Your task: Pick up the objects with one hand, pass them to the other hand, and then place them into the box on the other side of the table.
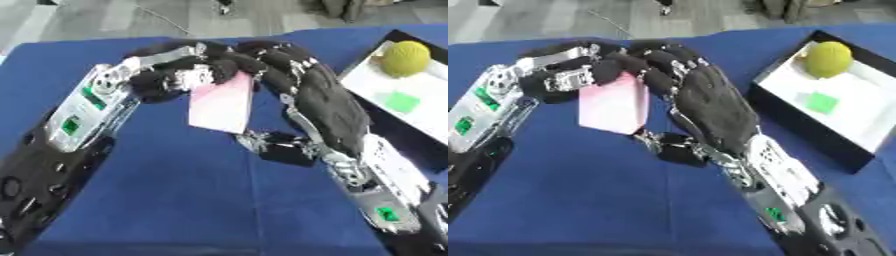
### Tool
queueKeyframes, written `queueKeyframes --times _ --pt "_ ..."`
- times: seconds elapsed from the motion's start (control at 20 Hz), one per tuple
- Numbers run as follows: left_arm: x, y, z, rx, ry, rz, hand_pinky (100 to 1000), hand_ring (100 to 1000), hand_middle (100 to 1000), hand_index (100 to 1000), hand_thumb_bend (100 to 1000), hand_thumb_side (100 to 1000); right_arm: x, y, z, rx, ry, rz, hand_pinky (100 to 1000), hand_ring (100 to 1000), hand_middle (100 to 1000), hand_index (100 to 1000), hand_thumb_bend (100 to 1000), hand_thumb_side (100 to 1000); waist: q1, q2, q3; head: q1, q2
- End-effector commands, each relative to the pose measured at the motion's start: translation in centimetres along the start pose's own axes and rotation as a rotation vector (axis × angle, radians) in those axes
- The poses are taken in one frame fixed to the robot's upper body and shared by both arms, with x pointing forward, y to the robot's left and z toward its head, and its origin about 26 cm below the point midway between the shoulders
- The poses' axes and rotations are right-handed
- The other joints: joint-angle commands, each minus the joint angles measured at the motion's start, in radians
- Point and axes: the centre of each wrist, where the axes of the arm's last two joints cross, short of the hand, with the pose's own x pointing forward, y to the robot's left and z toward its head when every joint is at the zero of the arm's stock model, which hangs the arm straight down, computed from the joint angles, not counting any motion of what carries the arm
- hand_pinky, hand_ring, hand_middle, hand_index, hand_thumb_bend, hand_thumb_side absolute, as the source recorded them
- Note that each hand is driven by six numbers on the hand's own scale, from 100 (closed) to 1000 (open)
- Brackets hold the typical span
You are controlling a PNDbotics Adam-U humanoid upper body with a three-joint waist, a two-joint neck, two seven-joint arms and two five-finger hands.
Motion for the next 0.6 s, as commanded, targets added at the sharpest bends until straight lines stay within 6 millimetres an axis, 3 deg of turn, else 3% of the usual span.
queueKeyframes --times 0.05,0.35,0.6 --pt "1.39 -0.18 -0.62 -0.077 -0.087 -0.022 649 591 616 802 191 938 -1.96 0.0 0.74 0.031 0.066 0.041 762 666 251 882 100 100 0.0 -0.009 0.0 -0.006 -0.002" --pt "0.92 -0.08 -0.55 -0.065 -0.092 0.006 656 602 625 804 270 998 -1.92 0.03 0.77 0.042 0.06 0.043 764 667 251 885 100 100 -0.001 -0.009 0.0 -0.011 -0.002" --pt "0.88 -0.03 -0.66 -0.045 -0.096 0.029 660 609 631 804 285 1000 -1.73 0.02 0.6 0.06 0.033 0.043 765 666 253 883 108 100 -0.002 -0.01 0.003 -0.015 -0.002"
